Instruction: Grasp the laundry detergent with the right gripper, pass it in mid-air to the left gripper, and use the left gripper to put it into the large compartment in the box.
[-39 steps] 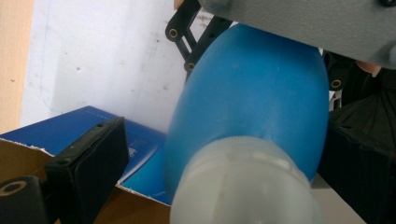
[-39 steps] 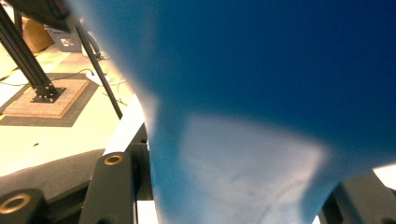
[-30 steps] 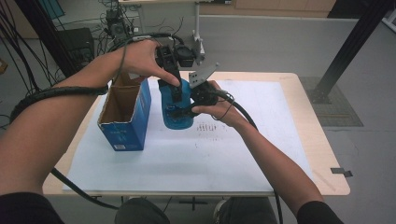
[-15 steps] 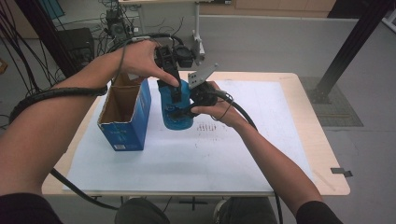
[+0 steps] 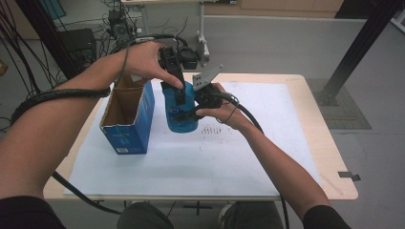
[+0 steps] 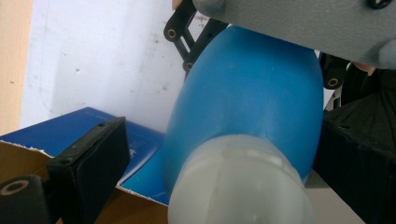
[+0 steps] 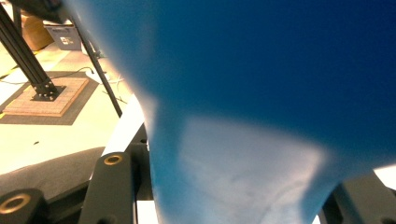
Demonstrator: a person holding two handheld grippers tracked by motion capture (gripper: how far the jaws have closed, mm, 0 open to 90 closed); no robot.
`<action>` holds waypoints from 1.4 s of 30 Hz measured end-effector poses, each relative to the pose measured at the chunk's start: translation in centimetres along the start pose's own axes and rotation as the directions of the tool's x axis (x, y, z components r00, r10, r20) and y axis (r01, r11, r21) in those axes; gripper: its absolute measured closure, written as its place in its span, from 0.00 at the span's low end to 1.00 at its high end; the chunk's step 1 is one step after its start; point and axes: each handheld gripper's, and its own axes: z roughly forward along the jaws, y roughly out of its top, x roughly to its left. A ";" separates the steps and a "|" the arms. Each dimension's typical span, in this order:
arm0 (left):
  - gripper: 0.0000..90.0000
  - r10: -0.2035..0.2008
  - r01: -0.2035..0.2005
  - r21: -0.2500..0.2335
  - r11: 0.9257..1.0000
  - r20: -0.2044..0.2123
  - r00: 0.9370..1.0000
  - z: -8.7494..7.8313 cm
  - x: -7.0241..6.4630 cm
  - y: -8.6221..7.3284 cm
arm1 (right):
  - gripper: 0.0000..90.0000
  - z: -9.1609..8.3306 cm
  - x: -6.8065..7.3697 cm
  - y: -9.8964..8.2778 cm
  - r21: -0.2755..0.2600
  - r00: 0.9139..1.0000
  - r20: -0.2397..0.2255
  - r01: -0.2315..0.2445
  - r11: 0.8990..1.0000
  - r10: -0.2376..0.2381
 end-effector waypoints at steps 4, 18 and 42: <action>0.07 -0.002 0.002 -0.005 1.000 -0.002 1.000 -0.2 0.0 0.0 | 0.49 0.0 0.0 0.0 0.000 1.000 -0.001 -0.003 1.000 0.003; 0.07 0.006 -0.006 0.005 1.000 -0.007 1.000 -0.3 -0.2 0.3 | 0.48 -0.2 0.1 0.1 0.000 1.000 0.005 0.002 1.000 -0.002; 0.10 0.016 -0.016 0.014 1.000 -0.007 1.000 0.0 -0.1 0.4 | 0.48 -0.3 0.2 0.2 -0.005 1.000 0.007 0.005 1.000 -0.005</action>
